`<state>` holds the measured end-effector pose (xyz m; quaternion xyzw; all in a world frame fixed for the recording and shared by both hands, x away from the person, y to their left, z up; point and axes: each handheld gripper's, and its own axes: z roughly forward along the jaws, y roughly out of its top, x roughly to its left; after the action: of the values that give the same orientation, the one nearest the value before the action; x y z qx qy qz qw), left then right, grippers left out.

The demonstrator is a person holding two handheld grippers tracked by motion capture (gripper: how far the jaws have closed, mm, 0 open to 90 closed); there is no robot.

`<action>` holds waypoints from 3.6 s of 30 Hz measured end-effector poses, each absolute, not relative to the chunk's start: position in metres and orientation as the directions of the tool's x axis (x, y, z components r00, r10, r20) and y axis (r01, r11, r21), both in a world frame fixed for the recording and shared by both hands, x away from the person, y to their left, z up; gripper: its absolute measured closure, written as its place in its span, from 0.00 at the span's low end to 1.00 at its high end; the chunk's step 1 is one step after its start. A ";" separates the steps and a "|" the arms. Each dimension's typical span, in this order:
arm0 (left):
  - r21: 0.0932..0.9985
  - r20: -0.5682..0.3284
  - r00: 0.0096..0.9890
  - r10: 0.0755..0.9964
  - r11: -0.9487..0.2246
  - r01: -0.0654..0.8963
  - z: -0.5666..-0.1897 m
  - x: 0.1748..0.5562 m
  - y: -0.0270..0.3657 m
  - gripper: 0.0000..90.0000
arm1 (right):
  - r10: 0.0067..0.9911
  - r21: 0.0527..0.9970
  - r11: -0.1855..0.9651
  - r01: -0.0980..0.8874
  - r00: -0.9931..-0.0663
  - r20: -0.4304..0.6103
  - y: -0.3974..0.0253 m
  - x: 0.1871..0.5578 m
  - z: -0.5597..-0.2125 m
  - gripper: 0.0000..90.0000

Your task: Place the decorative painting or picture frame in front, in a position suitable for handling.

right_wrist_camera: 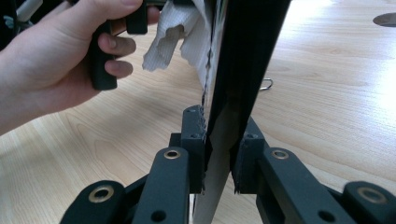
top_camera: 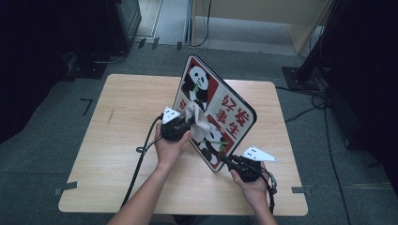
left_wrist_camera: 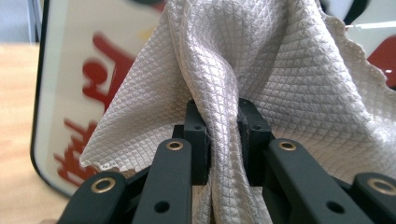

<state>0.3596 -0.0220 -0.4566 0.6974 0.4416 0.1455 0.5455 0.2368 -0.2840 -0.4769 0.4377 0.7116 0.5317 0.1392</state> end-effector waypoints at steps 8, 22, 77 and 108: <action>0.930 -0.237 0.619 0.749 -0.009 0.367 -0.405 0.361 -0.041 0.87 | 0.771 0.878 0.048 0.477 -0.577 0.271 -0.284 0.237 -0.477 0.87; 0.974 -0.161 0.654 0.739 0.011 0.226 -0.325 0.382 -0.061 0.84 | 0.769 0.875 0.042 0.482 -0.575 0.280 -0.284 0.237 -0.477 0.87; 0.814 -0.320 0.385 0.866 0.043 0.579 -0.494 0.385 0.002 0.83 | 0.773 0.877 0.060 0.477 -0.578 0.261 -0.282 0.238 -0.476 0.87; 0.863 -0.341 0.441 0.830 0.090 0.497 -0.463 0.403 0.002 0.84 | 0.774 0.876 0.058 0.478 -0.576 0.264 -0.282 0.239 -0.476 0.87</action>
<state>0.4030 0.0020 -0.4627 0.6565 0.5055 0.1546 0.5381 0.2389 -0.2819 -0.4762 0.4388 0.7136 0.5279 0.1399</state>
